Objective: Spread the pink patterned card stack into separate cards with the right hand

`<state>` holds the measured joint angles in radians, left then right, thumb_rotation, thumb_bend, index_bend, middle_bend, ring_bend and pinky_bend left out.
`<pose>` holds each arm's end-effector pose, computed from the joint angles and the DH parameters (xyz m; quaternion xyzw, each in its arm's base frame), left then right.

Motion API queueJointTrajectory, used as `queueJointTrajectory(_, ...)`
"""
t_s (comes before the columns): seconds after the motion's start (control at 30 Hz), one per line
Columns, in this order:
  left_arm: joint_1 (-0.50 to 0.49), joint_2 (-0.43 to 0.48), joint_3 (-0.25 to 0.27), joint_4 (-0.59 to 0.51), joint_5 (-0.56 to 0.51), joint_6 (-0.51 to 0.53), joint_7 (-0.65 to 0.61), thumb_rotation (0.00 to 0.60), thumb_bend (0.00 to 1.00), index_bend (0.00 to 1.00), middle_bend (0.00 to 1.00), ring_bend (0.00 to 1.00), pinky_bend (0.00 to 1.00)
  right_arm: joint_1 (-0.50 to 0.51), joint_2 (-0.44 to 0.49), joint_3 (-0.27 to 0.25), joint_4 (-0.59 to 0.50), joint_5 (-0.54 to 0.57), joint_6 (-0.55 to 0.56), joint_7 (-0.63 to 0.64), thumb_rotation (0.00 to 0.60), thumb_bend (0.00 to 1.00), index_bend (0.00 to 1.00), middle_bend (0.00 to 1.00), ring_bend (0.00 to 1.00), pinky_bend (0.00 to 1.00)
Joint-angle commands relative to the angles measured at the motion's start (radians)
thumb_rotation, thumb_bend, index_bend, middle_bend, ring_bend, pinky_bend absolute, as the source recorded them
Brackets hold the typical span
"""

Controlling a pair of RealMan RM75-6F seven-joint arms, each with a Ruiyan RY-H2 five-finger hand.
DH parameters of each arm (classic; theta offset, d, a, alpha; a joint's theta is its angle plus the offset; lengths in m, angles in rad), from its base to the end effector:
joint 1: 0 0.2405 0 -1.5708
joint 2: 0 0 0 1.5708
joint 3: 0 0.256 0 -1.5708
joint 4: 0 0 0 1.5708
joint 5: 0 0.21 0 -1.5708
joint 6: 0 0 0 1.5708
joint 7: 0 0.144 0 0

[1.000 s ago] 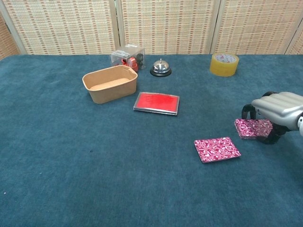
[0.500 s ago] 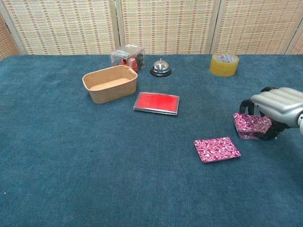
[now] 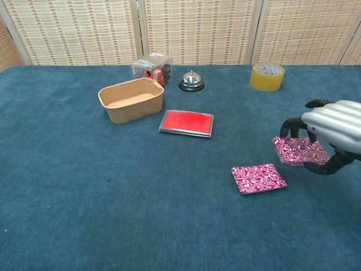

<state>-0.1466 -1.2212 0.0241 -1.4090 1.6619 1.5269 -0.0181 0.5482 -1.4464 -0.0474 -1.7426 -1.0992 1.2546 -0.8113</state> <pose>-0.3124 0.1856 0.1300 -0.6722 -0.3175 -0.3983 0.5374 -0.2031 -0.2522 0.0094 0.7769 -0.2856 0.2336 0.5101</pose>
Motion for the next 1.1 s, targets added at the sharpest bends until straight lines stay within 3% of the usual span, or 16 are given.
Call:
queueJointTrajectory(0.03, 0.001, -0.002, 0.001, 0.001, 0.001, 0.001, 0.002, 0.600, 0.46, 0.00, 0.00, 0.00, 0.01, -0.040, 0.054, -0.082, -0.078, -0.097, 0.021, -0.009, 0.600, 0.29, 0.66, 0.50, 0.39, 0.06)
queueJointTrajectory(0.33, 0.001, -0.001, 0.005, -0.005, 0.011, 0.005, 0.008, 0.600, 0.46, 0.00, 0.00, 0.00, 0.01, -0.099, 0.085, -0.182, -0.096, -0.218, 0.024, -0.064, 0.600, 0.29, 0.63, 0.50, 0.39, 0.06)
queueJointTrajectory(0.67, 0.001, 0.002, 0.004, -0.003, 0.010, 0.006, -0.001, 0.600, 0.46, 0.00, 0.00, 0.00, 0.01, -0.133, 0.057, -0.173, -0.042, -0.191, -0.017, -0.104, 0.600, 0.29, 0.52, 0.50, 0.38, 0.06)
queueJointTrajectory(0.77, 0.001, 0.000, 0.003, -0.001, 0.007, 0.004, 0.000, 0.600, 0.46, 0.00, 0.00, 0.00, 0.01, -0.142, 0.039, -0.165, -0.019, -0.197, -0.018, -0.109, 0.600, 0.29, 0.44, 0.48, 0.38, 0.06)
queueJointTrajectory(1.0, 0.002, -0.003, 0.001, -0.005, 0.002, 0.004, 0.005, 0.600, 0.46, 0.00, 0.00, 0.00, 0.01, -0.160, 0.032, -0.154, -0.011, -0.211, -0.018, -0.118, 0.600, 0.29, 0.14, 0.38, 0.33, 0.06)
queueJointTrajectory(1.1, 0.002, -0.003, 0.001, -0.005, 0.002, 0.003, 0.006, 0.600, 0.46, 0.00, 0.00, 0.00, 0.01, -0.165, 0.038, -0.151, -0.020, -0.208, -0.024, -0.126, 0.600, 0.29, 0.10, 0.36, 0.32, 0.06)
